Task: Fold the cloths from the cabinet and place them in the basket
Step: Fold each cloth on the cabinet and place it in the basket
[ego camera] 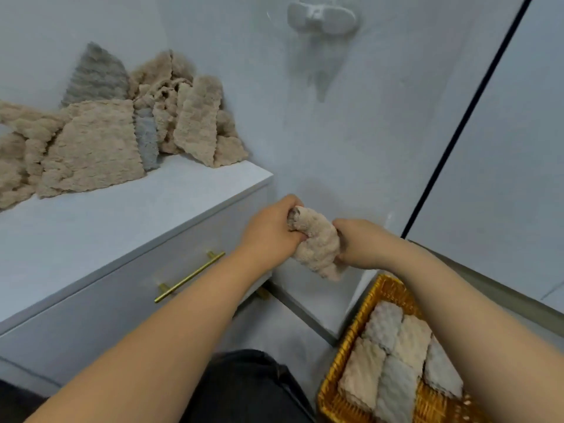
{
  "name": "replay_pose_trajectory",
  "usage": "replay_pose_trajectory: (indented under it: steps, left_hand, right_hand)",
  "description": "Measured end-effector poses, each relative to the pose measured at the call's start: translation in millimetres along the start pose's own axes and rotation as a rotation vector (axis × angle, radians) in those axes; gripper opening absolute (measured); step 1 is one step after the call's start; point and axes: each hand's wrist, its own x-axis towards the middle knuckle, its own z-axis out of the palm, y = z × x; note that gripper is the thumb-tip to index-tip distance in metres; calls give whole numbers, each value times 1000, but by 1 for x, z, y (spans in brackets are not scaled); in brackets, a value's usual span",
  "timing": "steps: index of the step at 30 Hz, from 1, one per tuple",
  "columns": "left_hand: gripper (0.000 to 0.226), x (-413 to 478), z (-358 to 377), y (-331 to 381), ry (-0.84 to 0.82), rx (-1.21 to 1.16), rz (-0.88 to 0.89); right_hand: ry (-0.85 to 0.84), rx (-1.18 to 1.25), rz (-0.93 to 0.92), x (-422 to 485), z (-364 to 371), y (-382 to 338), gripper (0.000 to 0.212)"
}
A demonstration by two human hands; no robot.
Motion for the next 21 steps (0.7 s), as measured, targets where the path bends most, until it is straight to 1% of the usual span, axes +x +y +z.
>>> replay_pose_trajectory:
  steps: [2, 5, 7, 9, 11, 14, 16, 19, 21]
  left_hand:
    - [26, -1, 27, 13, -30, 54, 15]
    - [22, -8, 68, 35, -79, 128, 3]
    - [18, -16, 95, 46, -80, 138, -23]
    - [12, -30, 130, 56, -52, 27, -136]
    - [14, -42, 161, 59, -50, -101, -257]
    - [14, -52, 197, 60, -124, -183, -259]
    - [12, -51, 211, 59, -188, -230, -281]
    - [16, -47, 225, 52, -287, -243, -303]
    - [19, -43, 232, 44, -355, -260, -308]
  right_hand:
    - [-60, 54, 16, -13, 10, 21, 37]
    - [-138, 159, -19, -31, 21, 48, 53]
    - [-160, 209, -37, -39, 26, 61, 49]
    - [-189, 184, 7, -48, 32, 84, 35]
    - [-244, 116, 65, -54, 41, 108, 28]
    - [-360, 136, 153, -68, 59, 143, 28]
    - [-400, 193, 185, -77, 71, 162, 28]
    - [-391, 327, 194, -84, 88, 181, 27]
    - [-349, 468, 202, -88, 100, 191, 37]
